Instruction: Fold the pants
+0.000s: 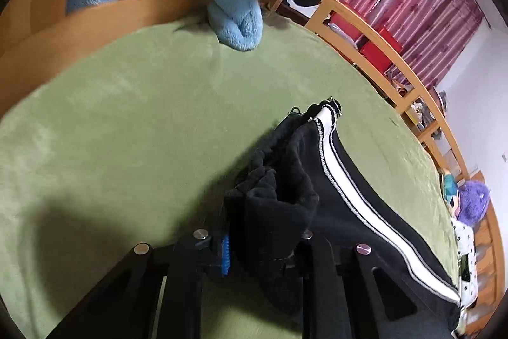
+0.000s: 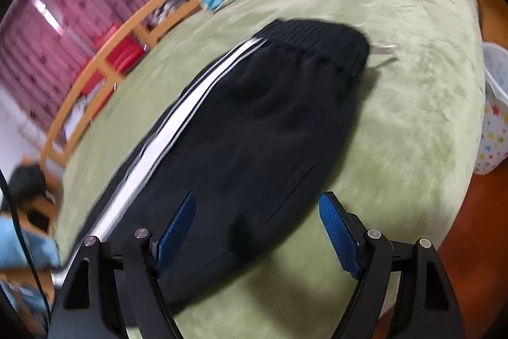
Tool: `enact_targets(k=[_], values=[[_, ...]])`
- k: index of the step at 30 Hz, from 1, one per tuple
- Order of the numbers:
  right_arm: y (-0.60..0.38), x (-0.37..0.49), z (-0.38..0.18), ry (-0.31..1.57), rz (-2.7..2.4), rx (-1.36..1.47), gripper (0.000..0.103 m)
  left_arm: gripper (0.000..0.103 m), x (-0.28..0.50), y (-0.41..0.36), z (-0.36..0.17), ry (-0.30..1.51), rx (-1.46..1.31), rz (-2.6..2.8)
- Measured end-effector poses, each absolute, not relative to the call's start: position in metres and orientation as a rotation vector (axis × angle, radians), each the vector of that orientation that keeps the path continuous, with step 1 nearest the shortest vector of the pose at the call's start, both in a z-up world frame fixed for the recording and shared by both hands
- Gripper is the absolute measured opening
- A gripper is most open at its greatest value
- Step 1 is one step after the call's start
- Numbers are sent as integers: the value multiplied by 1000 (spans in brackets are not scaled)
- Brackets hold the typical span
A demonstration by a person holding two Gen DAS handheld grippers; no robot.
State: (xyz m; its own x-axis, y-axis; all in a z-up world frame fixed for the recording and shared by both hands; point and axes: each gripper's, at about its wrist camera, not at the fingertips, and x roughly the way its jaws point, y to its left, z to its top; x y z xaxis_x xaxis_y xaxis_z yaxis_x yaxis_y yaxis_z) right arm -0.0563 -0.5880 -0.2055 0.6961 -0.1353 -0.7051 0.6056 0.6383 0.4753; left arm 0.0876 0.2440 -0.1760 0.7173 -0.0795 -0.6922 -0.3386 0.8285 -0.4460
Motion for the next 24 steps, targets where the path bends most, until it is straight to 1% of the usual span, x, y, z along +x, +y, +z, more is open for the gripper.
enact_targets(k=[3, 4, 5, 6, 7, 8, 9, 10, 11, 12, 13, 14, 15, 17, 19, 20, 21, 23, 24], values=[[-615, -50, -209, 644, -492, 793, 85, 21, 82, 242, -181, 791, -582, 179], [-625, -44, -212, 639, -503, 799, 86, 24, 84, 240, -185, 804, -563, 195], [-633, -38, -215, 641, -510, 809, 86, 30, 86, 239, -188, 814, -551, 211], [-643, -30, -221, 642, -507, 833, 86, 32, 88, 240, -192, 816, -561, 233], [-652, -23, -227, 643, -500, 861, 86, 42, 90, 242, -196, 817, -580, 245], [-660, -18, -233, 646, -496, 896, 86, 55, 92, 244, -200, 828, -600, 262], [-670, -11, -240, 644, -489, 931, 86, 60, 97, 248, -205, 845, -623, 289], [-675, -6, -242, 633, -489, 948, 86, 61, 98, 250, -208, 844, -638, 300], [-678, -2, -240, 611, -491, 948, 82, 61, 100, 252, -211, 835, -654, 307], [-681, 6, -237, 612, -506, 938, 64, 61, 101, 252, -212, 829, -663, 312], [-686, 14, -228, 610, -481, 910, 41, 61, 102, 252, -213, 826, -667, 315], [-688, 18, -220, 598, -443, 887, 38, 61, 103, 251, -212, 825, -668, 313], [-691, 19, -203, 548, -415, 856, 35, 60, 103, 250, -210, 820, -673, 303], [-692, 21, -178, 494, -367, 795, 34, 59, 103, 248, -206, 799, -681, 269], [-689, 32, -170, 528, -403, 711, 34, 59, 102, 246, -203, 784, -671, 260], [-690, 38, -178, 569, -422, 714, 35, 59, 102, 246, -204, 787, -674, 258], [-694, 44, -188, 625, -433, 726, 40, 59, 104, 247, -208, 798, -678, 258], [-700, 50, -216, 783, -487, 769, 46, 49, 106, 249, -213, 819, -678, 260], [-700, 44, -223, 788, -487, 787, 49, 47, 107, 250, -214, 820, -676, 258]])
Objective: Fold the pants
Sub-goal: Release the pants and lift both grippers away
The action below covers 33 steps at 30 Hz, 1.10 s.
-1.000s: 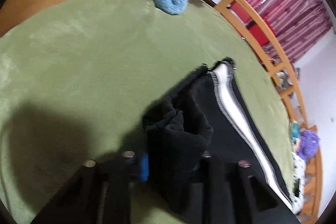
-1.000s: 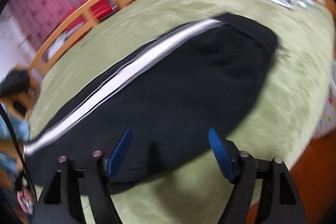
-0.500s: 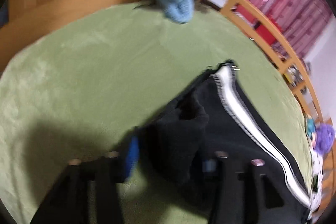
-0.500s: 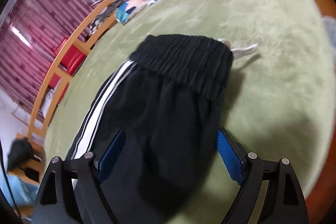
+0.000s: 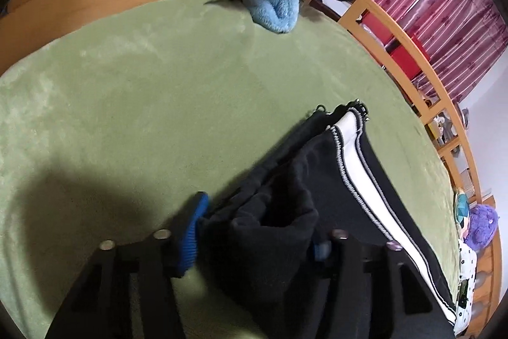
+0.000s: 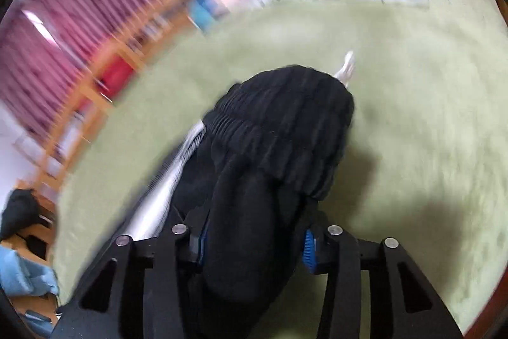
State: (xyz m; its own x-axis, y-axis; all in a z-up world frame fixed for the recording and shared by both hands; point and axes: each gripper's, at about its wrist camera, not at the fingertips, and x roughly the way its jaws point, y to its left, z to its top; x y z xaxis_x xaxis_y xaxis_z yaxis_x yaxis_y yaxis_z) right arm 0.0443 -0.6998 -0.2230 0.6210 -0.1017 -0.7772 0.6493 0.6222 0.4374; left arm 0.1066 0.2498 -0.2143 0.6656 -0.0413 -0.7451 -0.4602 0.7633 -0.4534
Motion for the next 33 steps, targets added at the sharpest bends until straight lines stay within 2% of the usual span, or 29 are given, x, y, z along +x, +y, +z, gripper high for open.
enact_targets(k=[1, 2, 4, 11, 15, 18, 21, 24, 27, 29, 31, 33], values=[[-698, 35, -225, 763, -482, 801, 51, 41, 106, 251, -214, 816, -678, 241], [-694, 26, -224, 742, -489, 799, 54, 30, 106, 251, -212, 809, -676, 216], [-683, 8, -216, 736, -524, 755, 66, 25, 106, 249, -206, 797, -649, 193], [-638, -46, -180, 747, -542, 639, 68, 23, 111, 196, -122, 689, -417, 146], [-610, -58, -151, 725, -495, 589, 68, 23, 111, 114, -50, 626, -215, 5], [-585, -54, -136, 719, -439, 538, 68, 23, 106, 44, -17, 600, -103, -121], [-563, -38, -123, 721, -390, 464, 68, 23, 99, -36, -2, 593, -25, -246], [-539, -32, -115, 710, -320, 422, 68, 23, 90, -119, -16, 634, 40, -391], [-518, -36, -110, 698, -268, 389, 68, 30, 86, -181, -51, 736, 81, -530], [-509, -38, -112, 715, -237, 368, 69, 43, 91, -202, -71, 866, 94, -591], [-500, -41, -117, 740, -192, 353, 69, 51, 89, -201, -81, 962, 53, -649], [-493, -40, -120, 756, -155, 338, 69, 67, 80, -187, -75, 963, 22, -645]])
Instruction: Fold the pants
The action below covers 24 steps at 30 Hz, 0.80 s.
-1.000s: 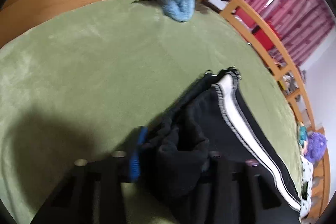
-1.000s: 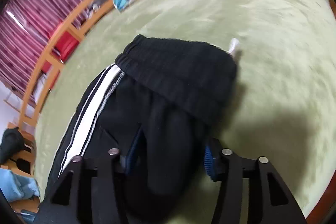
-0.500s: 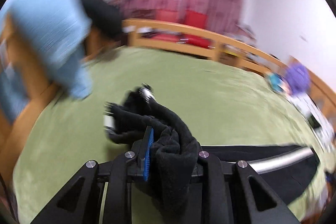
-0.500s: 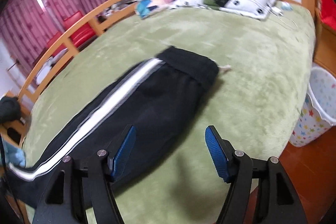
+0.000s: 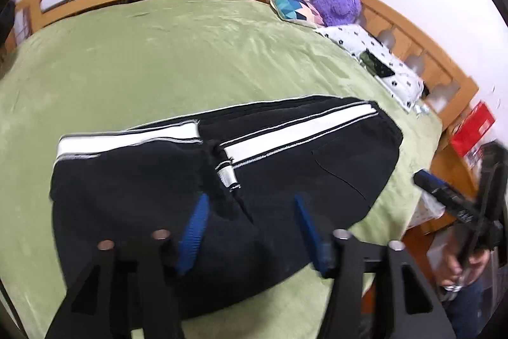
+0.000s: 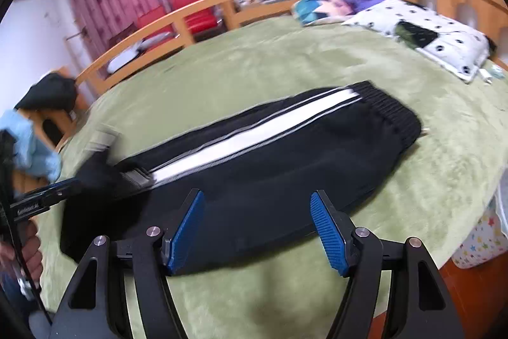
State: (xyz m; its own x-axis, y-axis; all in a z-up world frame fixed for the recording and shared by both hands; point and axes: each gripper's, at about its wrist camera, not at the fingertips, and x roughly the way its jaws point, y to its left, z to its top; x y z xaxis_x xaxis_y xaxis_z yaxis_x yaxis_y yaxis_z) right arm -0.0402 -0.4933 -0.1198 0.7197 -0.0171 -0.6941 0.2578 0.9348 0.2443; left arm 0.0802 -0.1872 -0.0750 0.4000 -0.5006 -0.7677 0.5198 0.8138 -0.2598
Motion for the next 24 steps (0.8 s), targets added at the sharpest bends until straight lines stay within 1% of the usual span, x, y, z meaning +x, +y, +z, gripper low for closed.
enact_targets(k=[1, 2, 5, 8, 12, 16, 21, 22, 23, 24], values=[[-492, -40, -120, 757, -144, 337, 69, 75, 74, -177, -68, 935, 25, -631], [-487, -37, -121, 761, -117, 339, 69, 78, 67, -168, -59, 894, 31, -613], [-477, -25, -122, 768, -53, 362, 69, 82, 56, -143, -37, 802, 78, -530], [-453, -5, -123, 788, 32, 383, 69, 82, 53, -114, -23, 775, 66, -443], [-412, 28, -128, 828, 147, 397, 69, 82, 42, -68, -23, 739, 4, -334], [-359, 56, -147, 876, 237, 354, 68, 82, 47, -40, -40, 775, -106, -297], [-307, 78, -183, 919, 295, 296, 66, 82, 61, -21, -73, 782, -140, -259], [-302, 79, -190, 936, 287, 272, 63, 82, 63, -16, -78, 797, -154, -264], [-294, 83, -199, 967, 282, 249, 55, 82, 66, -10, -84, 814, -171, -269], [-287, 82, -205, 984, 286, 228, 25, 81, 67, -5, -88, 826, -180, -271]])
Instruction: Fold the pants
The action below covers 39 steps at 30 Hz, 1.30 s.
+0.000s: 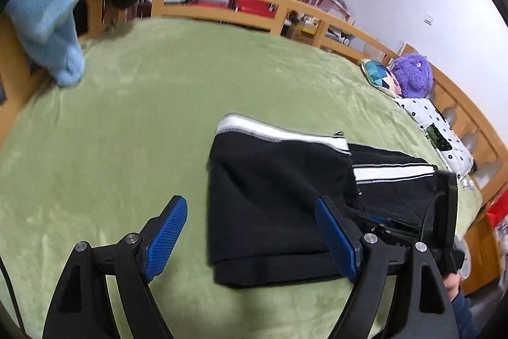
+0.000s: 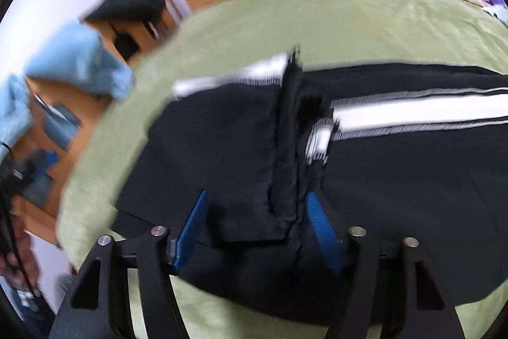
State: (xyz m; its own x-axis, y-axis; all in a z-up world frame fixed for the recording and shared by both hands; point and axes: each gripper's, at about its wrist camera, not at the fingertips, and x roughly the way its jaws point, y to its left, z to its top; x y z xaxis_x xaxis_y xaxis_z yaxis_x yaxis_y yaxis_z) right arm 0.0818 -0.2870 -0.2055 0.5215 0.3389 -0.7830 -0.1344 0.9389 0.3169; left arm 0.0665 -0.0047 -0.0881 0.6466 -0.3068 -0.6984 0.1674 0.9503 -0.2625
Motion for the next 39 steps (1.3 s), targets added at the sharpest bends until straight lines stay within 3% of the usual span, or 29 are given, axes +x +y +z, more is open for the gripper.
enact_targets(k=[2, 7, 11, 13, 15, 17, 19, 24, 29, 30, 31, 32, 34, 35, 38, 39], values=[[-284, 66, -198, 918, 308, 198, 20, 80, 65, 6, -93, 838, -192, -275], [-346, 21, -167, 745, 244, 476, 14, 81, 41, 34, -91, 797, -214, -276], [-330, 20, -209, 961, 222, 477, 16, 81, 31, 40, -101, 815, -237, -278], [-312, 19, -221, 1037, 225, 419, 31, 81, 31, 40, -109, 847, -247, -268], [-302, 13, -212, 1024, 220, 331, 35, 81, 29, 41, -114, 865, -250, -268], [-311, 8, -194, 972, 199, 375, 46, 82, 30, 40, -117, 869, -251, -270], [-325, 13, -181, 918, 177, 439, 76, 82, 35, 37, -120, 872, -257, -275], [-334, 78, -184, 894, 159, 438, 82, 82, 62, 26, -131, 883, -271, -282], [-334, 158, -243, 1025, 309, 613, 82, 81, 90, 22, -134, 863, -249, -292], [-330, 167, -248, 1034, 316, 592, 78, 81, 93, 20, -133, 868, -231, -290], [-326, 177, -247, 1042, 329, 564, 32, 81, 95, 18, -130, 881, -210, -279], [-326, 183, -242, 1059, 397, 581, 14, 81, 94, 18, -127, 890, -191, -265], [-356, 169, -199, 865, 400, 691, 14, 82, 85, 21, -115, 871, -166, -258], [-367, 158, -170, 793, 351, 612, 14, 82, 79, 24, -111, 849, -169, -271], [-384, 158, -166, 851, 229, 459, 18, 82, 61, 26, -112, 804, -179, -291], [-389, 159, -179, 886, 204, 466, 27, 82, 54, 26, -116, 785, -186, -280]])
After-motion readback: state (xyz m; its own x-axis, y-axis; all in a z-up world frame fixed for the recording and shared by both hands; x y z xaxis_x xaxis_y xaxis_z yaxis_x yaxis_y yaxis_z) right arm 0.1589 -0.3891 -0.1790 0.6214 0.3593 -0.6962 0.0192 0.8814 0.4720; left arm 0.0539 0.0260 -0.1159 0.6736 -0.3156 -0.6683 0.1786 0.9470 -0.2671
